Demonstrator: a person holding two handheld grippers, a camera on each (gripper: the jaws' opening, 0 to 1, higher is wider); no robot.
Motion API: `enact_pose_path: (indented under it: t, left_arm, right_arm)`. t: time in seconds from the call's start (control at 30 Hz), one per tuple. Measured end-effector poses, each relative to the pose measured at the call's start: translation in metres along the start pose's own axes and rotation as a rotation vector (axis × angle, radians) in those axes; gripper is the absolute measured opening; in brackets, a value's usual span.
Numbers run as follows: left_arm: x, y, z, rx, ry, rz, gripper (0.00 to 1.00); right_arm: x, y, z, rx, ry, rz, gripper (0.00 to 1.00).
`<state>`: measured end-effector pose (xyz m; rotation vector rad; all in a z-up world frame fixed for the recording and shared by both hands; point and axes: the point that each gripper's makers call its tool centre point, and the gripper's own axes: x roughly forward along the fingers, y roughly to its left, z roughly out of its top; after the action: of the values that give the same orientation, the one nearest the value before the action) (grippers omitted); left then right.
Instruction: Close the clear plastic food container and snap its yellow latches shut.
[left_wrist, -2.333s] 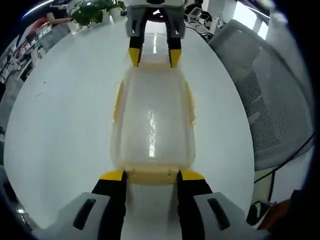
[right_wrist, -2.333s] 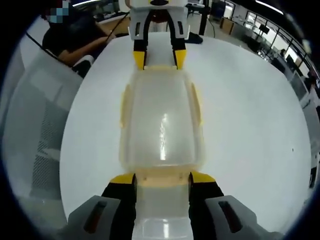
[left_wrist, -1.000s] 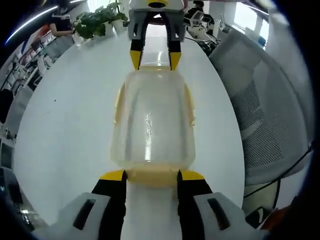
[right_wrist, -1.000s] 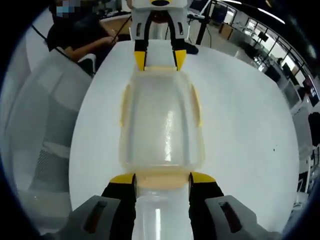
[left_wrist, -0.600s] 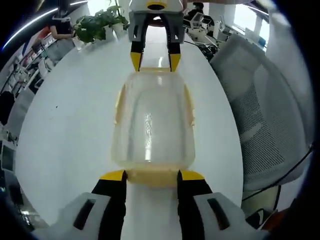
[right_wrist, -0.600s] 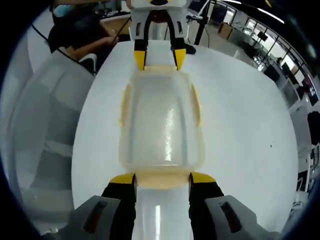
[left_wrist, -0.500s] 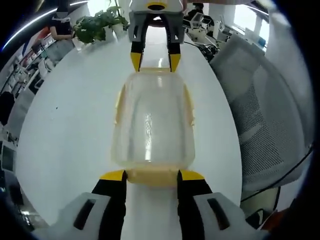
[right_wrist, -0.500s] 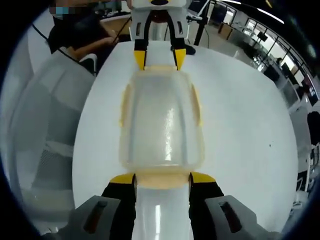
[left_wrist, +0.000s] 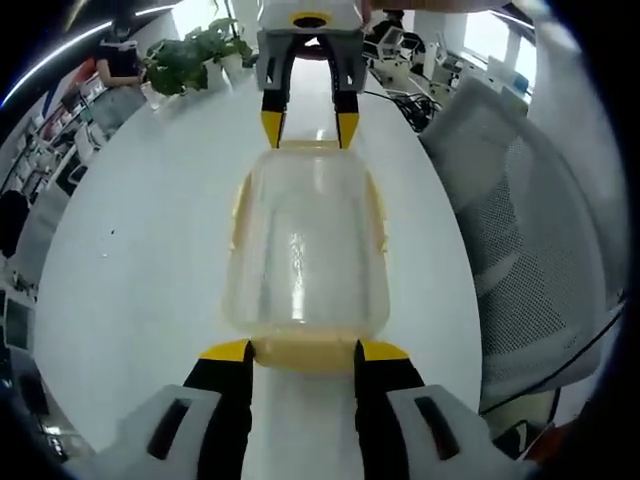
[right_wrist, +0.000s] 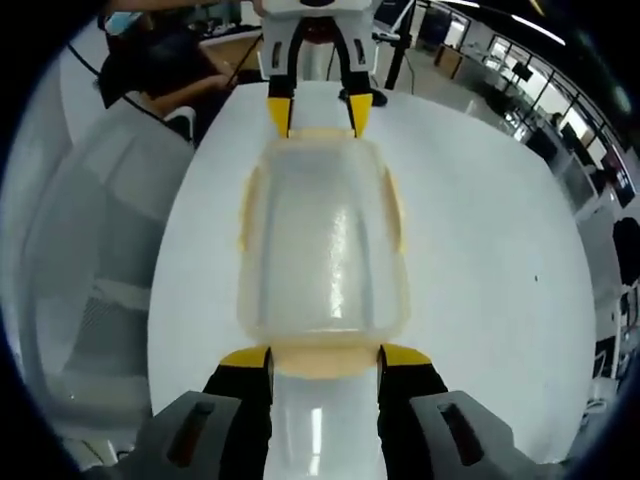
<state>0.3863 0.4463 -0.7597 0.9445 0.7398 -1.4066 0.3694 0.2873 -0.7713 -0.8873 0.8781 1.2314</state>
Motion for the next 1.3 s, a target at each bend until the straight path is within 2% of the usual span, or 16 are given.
enact_pose_path:
  t: [1.3]
  left_arm:
    - [0.033, 0.008, 0.071, 0.018, -0.017, -0.01, 0.39]
  right_arm:
    - [-0.032, -0.01, -0.071, 0.007, 0.036, -0.01, 0.4]
